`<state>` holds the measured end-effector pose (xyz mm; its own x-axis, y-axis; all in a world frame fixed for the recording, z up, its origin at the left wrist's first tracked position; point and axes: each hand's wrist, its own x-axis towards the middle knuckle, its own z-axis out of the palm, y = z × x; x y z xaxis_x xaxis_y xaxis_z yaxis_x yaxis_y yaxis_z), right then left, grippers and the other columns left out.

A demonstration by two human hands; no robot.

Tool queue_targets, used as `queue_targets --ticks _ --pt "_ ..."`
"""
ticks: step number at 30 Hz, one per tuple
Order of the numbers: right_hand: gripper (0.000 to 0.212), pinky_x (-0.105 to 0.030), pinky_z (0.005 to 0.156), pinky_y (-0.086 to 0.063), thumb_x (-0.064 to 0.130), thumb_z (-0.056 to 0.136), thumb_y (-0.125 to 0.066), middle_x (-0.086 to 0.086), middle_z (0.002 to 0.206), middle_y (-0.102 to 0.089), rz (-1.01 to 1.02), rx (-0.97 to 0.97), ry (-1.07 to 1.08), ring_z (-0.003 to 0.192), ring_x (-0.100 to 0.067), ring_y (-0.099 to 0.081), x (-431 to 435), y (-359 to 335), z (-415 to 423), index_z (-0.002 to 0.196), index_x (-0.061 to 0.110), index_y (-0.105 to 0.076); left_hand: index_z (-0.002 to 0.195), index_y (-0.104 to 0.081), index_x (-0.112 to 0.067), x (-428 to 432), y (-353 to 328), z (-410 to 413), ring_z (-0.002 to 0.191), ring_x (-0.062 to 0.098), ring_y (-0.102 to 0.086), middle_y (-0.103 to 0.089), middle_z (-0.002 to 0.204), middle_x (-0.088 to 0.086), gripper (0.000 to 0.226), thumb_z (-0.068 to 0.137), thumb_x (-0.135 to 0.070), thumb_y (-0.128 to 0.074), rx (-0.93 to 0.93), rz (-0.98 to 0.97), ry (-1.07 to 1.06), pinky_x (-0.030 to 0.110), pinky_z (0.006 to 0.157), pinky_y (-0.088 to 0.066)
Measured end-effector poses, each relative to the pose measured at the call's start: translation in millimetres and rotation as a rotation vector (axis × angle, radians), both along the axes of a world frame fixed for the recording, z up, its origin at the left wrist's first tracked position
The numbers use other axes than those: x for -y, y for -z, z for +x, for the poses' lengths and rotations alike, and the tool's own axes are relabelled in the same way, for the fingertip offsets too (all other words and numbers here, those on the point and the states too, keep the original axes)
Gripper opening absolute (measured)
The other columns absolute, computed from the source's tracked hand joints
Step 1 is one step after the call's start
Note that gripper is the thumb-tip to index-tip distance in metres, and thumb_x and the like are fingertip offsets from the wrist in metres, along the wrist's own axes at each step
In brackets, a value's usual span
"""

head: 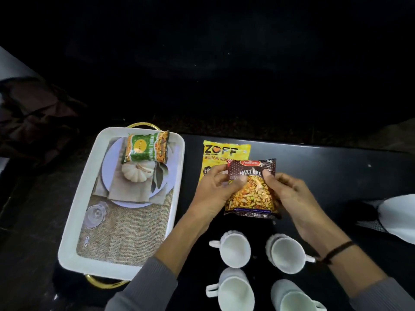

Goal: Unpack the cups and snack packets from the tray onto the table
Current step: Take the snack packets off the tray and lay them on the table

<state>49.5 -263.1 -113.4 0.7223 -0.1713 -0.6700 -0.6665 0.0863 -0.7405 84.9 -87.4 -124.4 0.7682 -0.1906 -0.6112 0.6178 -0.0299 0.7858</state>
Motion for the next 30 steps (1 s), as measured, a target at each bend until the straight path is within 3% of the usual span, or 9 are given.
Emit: queue_targets --ticks 3,6,8,12,16,19,22,25,30 --pt "0.049 -0.029 0.081 -0.054 0.061 0.079 -0.074 0.003 0.100 -0.080 -0.012 0.030 0.010 0.089 -0.011 -0.077 20.2 5.3 -1.5 0.109 0.022 -0.068 0.131 -0.051 -0.026 23.1 8.7 4.9 0.078 -0.024 -0.063 -0.061 0.098 -0.026 0.054 0.085 -0.030 -0.080 0.067 0.049 0.065 -0.001 0.062 -0.046" --pt "0.058 -0.027 0.077 -0.057 0.052 0.076 -0.081 0.004 0.103 -0.078 -0.073 0.048 0.037 0.089 -0.010 -0.077 35.0 17.0 3.8 0.121 0.021 -0.059 0.137 -0.051 -0.022 46.6 11.8 13.2 0.094 0.000 -0.071 -0.070 0.111 -0.009 0.054 0.089 -0.030 -0.075 0.088 0.085 0.125 0.018 0.080 -0.056" --pt "0.054 -0.028 0.083 -0.055 0.049 0.084 -0.075 0.008 0.107 -0.072 -0.273 0.054 -0.001 0.093 -0.010 -0.072 40.9 26.2 7.8 0.124 0.019 -0.054 0.138 -0.051 -0.022 54.5 13.1 16.2 0.101 0.008 -0.068 -0.068 0.118 -0.004 0.051 0.092 -0.031 -0.071 0.163 0.256 0.209 0.027 0.088 -0.056" --pt "0.038 -0.022 0.082 -0.043 0.037 0.094 -0.067 0.007 0.111 -0.057 -0.709 0.206 -0.171 0.102 -0.011 -0.056 45.1 36.6 6.2 0.123 0.019 -0.050 0.125 -0.060 -0.028 50.5 13.5 15.1 0.102 0.008 -0.063 -0.067 0.112 -0.013 0.029 0.096 -0.029 -0.062 0.481 0.665 0.335 0.029 0.084 -0.053" --pt "0.034 -0.041 0.101 -0.044 0.031 0.100 -0.057 -0.005 0.136 -0.053 -1.006 0.407 -0.389 0.128 -0.021 -0.047 34.6 39.6 -5.8 0.129 0.014 -0.055 0.125 -0.065 -0.030 35.6 20.5 12.4 0.127 0.014 -0.052 -0.063 0.131 -0.009 0.031 0.095 -0.024 -0.059 0.705 0.905 0.474 0.034 0.104 -0.035" --pt "0.038 -0.047 0.116 -0.031 0.031 0.103 -0.050 -0.005 0.158 -0.040 -1.080 0.453 -0.656 0.151 -0.025 -0.027 27.9 45.3 -12.1 0.140 0.022 -0.053 0.142 -0.053 -0.033 29.8 26.5 9.8 0.152 0.013 -0.020 -0.038 0.159 -0.007 0.043 0.099 -0.027 -0.053 0.689 0.978 0.629 0.047 0.122 -0.013" --pt "0.056 -0.051 0.124 -0.018 0.040 0.107 -0.035 -0.003 0.168 -0.016 -1.113 0.384 -0.808 0.157 -0.024 -0.004 24.0 56.7 -15.7 0.159 0.023 -0.026 0.156 -0.028 -0.035 27.5 35.6 6.6 0.156 0.014 0.000 -0.011 0.169 -0.007 0.055 0.103 -0.038 -0.042 0.600 1.069 0.744 0.059 0.122 -0.010" --pt "0.058 -0.051 0.125 -0.014 0.044 0.108 -0.027 -0.004 0.169 -0.010 -1.177 0.344 -0.812 0.156 -0.027 -0.001 23.4 62.9 -16.4 0.161 0.022 -0.016 0.159 -0.014 -0.032 30.6 40.7 3.0 0.155 0.016 0.009 0.002 0.170 -0.007 0.060 0.104 -0.042 -0.036 0.559 1.098 0.794 0.064 0.120 -0.009" --pt "0.059 -0.050 0.125 -0.005 0.048 0.107 -0.022 -0.002 0.170 -0.005 -1.171 0.302 -0.820 0.156 -0.026 0.005 16.5 60.0 -13.9 0.161 0.026 -0.015 0.160 -0.012 -0.030 32.0 38.2 3.5 0.155 0.017 0.011 0.004 0.170 -0.004 0.061 0.105 -0.044 -0.035 0.535 1.071 0.772 0.064 0.119 -0.005"
